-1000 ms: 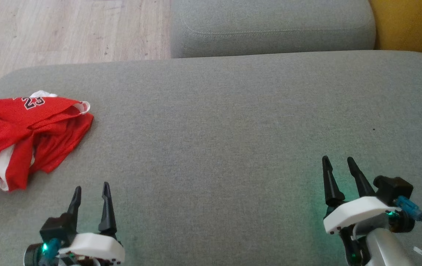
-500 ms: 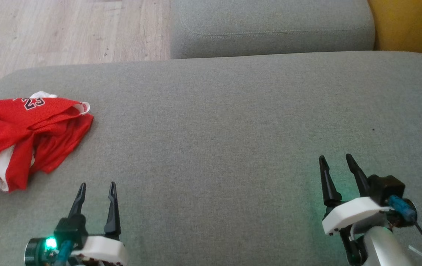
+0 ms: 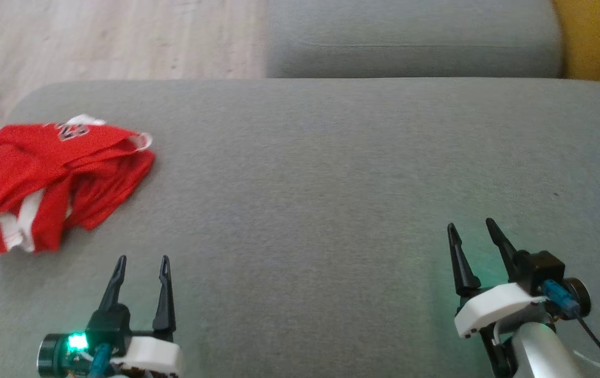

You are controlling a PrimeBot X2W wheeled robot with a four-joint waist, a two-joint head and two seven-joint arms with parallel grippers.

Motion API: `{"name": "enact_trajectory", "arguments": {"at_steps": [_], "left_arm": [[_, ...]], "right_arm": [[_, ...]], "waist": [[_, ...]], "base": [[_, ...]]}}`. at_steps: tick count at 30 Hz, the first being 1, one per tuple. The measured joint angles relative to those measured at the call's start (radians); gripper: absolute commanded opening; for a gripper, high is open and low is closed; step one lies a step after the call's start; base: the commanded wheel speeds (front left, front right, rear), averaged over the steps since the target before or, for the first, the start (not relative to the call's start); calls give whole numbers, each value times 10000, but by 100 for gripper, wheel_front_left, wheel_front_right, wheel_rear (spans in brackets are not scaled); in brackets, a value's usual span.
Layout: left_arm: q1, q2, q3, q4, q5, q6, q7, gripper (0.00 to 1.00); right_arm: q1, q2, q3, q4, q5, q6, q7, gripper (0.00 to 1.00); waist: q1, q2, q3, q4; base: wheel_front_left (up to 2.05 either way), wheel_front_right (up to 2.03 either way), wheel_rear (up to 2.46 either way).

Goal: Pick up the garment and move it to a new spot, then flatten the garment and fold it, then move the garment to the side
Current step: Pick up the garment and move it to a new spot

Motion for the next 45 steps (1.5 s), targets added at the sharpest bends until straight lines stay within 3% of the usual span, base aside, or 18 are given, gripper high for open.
{"name": "enact_trajectory", "arguments": {"at_steps": [16, 21, 27, 32, 38, 45], "left_arm": [[178, -109, 694, 242, -4, -132, -2, 100], [461, -111, 968, 343, -4, -219, 0, 100], [165, -146, 1080, 546, -107, -485, 0, 100], [-1204, -86, 1312, 424, -105, -769, 0, 100], [-3747, 742, 1373, 1406, -75, -1062, -2, 100], [-6099, 1636, 1315, 3691, -184, -1365, -15, 100]], "right_arm": [[-149, 6, 1799, 19, 692, 0, -2, 100], [-514, -2, 2071, 42, 851, 0, -2, 100], [-607, -8, 2240, 123, 924, 0, -4, 100], [-708, -13, 2274, 88, 746, 0, -6, 100], [-1330, -40, 2290, -29, 523, 0, -10, 100], [-1733, -374, 2617, -150, 449, 0, -12, 100]], "waist": [[0, 0, 203, 3088], [-1, 0, 313, 3695], [-1, 0, 625, 3598], [0, 0, 1050, 3282], [2, 0, 1807, 2887], [2, 0, 2731, 2342]], "base": [[0, 0, 0], [0, 0, 0], [0, 0, 0], [0, 0, 0], [0, 0, 0], [0, 0, 0]]}}
